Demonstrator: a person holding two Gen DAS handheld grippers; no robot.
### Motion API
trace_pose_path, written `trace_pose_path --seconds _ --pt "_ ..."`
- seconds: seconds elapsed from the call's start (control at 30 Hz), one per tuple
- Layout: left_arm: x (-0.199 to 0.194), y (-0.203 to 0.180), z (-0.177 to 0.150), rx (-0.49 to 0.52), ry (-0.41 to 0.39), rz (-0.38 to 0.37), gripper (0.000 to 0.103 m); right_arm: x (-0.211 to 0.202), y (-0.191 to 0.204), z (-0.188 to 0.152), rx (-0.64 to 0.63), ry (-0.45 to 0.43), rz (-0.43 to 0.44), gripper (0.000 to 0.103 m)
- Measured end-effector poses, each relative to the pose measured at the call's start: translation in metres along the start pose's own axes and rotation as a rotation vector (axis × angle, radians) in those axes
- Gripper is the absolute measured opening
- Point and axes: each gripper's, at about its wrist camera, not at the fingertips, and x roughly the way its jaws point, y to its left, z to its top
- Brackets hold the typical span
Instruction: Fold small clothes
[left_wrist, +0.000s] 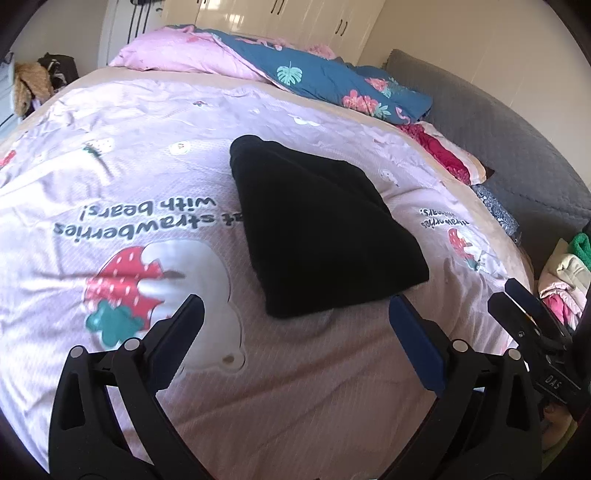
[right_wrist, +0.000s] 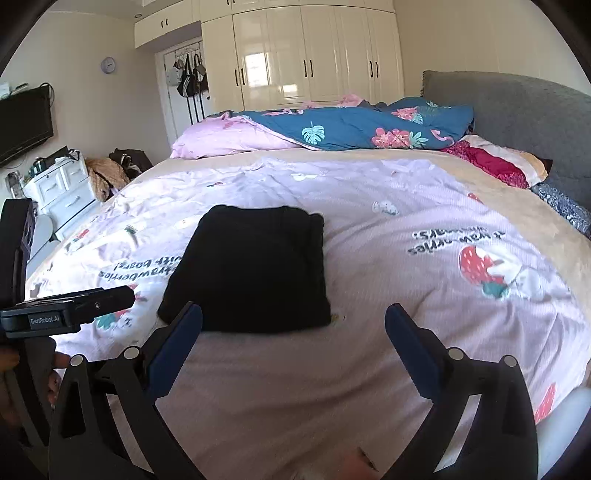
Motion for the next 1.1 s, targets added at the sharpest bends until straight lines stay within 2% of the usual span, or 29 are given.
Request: trace_pose_path --seconds 0.2,0.33,0.67,0.8,1.1 --pt "-0.011 0.002 -0.024 -0.006 -0.042 0.02 0.094 -0.015 0.006 -0.02 -0.023 -0.025 -0.019 0.099" --pt "-0.018 0.003 -0.036 0.024 -0.062 0.046 0.094 -0.023 0.008 -0.025 -0.02 -0.037 -0.021 0.099" --pt "-0.02 0.011 -0.051 0.01 -0.064 0.059 0.094 -0.01 0.021 -0.052 -0.031 0.058 -0.031 0.099" --pt "-0.016 0.01 -0.052 0.021 -0.054 0.074 0.094 -0.003 0.022 -0.057 -0.059 0.062 -0.076 0.099" --pt "-0.014 0.009 -0.052 0.03 -0.04 0.101 0.094 0.002 0.017 -0.06 -0.041 0.083 -0.065 0.099"
